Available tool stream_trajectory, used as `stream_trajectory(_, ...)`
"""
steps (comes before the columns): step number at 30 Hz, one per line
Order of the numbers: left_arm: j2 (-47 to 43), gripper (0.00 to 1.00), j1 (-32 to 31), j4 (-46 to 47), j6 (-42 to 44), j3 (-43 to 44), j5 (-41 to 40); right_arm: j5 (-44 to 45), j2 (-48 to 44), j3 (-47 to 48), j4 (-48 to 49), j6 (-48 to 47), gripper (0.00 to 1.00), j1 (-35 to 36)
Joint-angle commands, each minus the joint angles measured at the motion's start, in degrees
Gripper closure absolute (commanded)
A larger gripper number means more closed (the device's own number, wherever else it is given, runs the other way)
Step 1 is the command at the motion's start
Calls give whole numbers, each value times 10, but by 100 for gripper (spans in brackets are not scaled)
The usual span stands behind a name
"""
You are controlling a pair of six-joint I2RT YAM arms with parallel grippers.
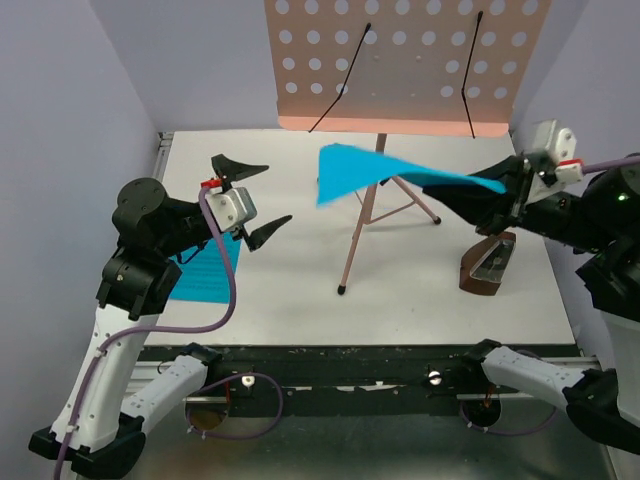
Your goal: Pack up the instrument practice props
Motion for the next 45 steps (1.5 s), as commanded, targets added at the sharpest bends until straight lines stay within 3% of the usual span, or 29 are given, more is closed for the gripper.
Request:
stream_trajectory(1, 33, 1, -72, 83, 58, 90, 2, -69, 81, 166, -45, -16, 100, 4)
stream_trajectory(5, 65, 1, -102, 128, 75, 131, -20, -70, 98, 178, -49, 3, 100, 4)
stream_trajectory(11, 117, 1, -111, 156, -37, 203, -21, -73, 85, 140, -8, -1, 99, 4)
stream_trajectory(16, 156, 6, -111, 127, -105, 256, 82, -51, 80, 130, -7, -9, 100, 4)
stream_trajectory(22, 190, 35, -111, 75, -143, 308, 154, -34, 69, 104, 8, -17, 100, 4)
stream_trajectory(26, 190, 49, -111, 56, -144, 312, 168, -19, 62, 82, 19, -23, 100, 4)
stream_trajectory(32, 186, 90, -111, 0, -127, 302, 182, -19, 61, 52, 19, -17, 99, 5)
stream_trajectory(33, 180, 100, -111, -6, -119, 295, 177, -20, 60, 45, 19, -16, 90, 4)
stream_trajectory(38, 153, 100, -96, -138, -34, 281, 136, 1, 27, -20, 17, -38, 8, 4)
stream_trajectory(39, 148, 100, -86, -177, -24, 277, 121, 0, 20, -35, 17, -48, 0, 4)
stream_trajectory(42, 132, 100, -68, -291, 16, 255, 75, 20, 2, -63, 12, -42, 0, 4)
stream_trajectory(45, 117, 100, -61, -408, 133, 215, 44, 28, -5, -78, 12, -43, 0, 4)
